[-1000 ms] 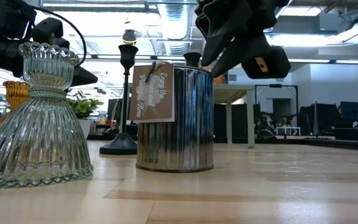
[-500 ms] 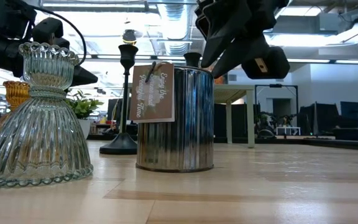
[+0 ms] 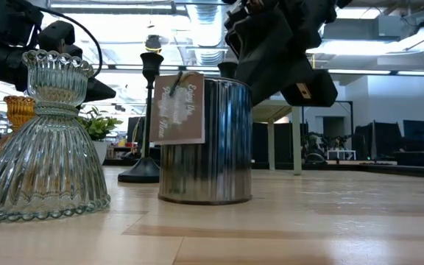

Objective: Pick & Place candle stick holders
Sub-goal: Put the scented candle on the shelf

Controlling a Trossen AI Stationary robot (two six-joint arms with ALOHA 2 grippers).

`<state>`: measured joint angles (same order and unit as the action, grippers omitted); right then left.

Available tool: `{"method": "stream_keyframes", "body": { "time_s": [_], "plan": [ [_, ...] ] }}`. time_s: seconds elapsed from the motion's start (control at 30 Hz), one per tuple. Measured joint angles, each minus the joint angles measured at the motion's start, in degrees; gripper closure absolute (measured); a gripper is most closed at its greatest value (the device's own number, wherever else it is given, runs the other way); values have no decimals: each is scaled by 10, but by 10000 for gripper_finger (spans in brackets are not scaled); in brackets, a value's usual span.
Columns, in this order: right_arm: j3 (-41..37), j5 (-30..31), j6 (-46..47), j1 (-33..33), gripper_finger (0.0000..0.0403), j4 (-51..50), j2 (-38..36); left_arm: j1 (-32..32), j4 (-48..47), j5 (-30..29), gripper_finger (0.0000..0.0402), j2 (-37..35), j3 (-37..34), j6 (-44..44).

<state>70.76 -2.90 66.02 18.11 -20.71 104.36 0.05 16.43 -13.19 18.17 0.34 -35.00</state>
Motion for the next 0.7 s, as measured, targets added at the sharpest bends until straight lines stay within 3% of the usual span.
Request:
{"method": "stream_keyframes", "body": {
  "time_s": [0.2, 0.7],
  "plan": [
    [0, -1, -5, 0, 396, 1, 0, 0, 0, 0, 393, 0, 0, 0],
    [1, -2, -6, 2, 402, -19, -2, 0, 0, 0, 392, 0, 0, 0]
  ]
}}
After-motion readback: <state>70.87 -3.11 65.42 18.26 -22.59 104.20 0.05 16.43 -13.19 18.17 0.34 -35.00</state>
